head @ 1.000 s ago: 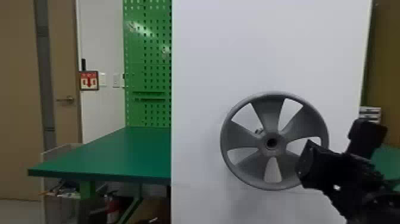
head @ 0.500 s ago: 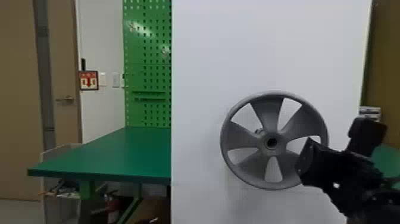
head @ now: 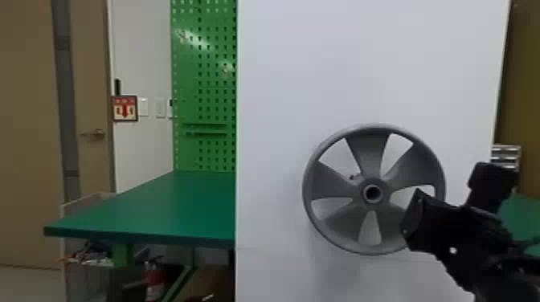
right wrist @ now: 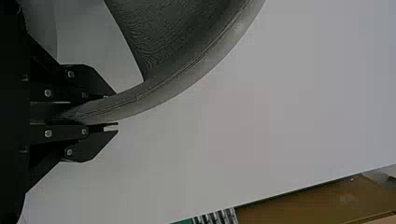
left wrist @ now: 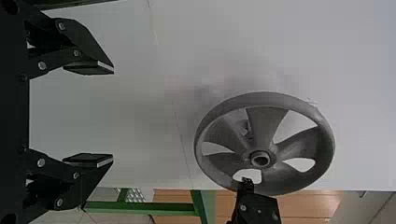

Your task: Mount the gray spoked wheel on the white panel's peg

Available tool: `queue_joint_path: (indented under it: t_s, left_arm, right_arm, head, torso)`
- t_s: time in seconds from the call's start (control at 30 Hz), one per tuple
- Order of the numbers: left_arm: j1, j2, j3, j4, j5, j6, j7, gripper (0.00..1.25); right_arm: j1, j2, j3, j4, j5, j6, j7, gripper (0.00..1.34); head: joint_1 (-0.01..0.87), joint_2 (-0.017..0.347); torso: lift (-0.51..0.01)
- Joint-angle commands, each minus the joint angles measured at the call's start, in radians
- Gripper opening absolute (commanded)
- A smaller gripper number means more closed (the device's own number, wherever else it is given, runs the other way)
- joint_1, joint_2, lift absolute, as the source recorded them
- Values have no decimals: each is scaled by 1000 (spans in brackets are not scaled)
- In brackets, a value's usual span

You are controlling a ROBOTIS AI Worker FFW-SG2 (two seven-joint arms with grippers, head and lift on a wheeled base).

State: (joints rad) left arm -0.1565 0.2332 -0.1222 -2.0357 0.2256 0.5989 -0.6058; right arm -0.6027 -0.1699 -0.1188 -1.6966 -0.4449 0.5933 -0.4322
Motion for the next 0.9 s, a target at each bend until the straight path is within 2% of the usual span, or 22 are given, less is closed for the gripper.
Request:
queue_joint_path:
  t_s: [0.0,0.67,0.73,0.8,0.87]
  left_arm:
    - [0,2,-1,0,0,1,0,680]
    - [0,2,-1,0,0,2,0,680]
    - [0,2,-1,0,0,2,0,678]
    - [0,2,-1,0,0,2,0,678]
    - [-2,2,-1,0,0,2,0,678]
  right_arm:
    - [-3,3,2,2,9,-10,0,54]
    - [1,6,8,2,26,-35,-2,69]
    - [3,6,5,2,26,-37,-3,173]
    - [3,7,5,2,25,-43,-3,359]
    - [4,7,5,2,25,-50,-3,426]
  head:
    - [123,-8]
    - [123,-8]
    - [123,-8]
    - [123,-8]
    - [123,-8]
  torso:
    - [-401]
    - [-401]
    - [-401]
    - [-401]
    - [-401]
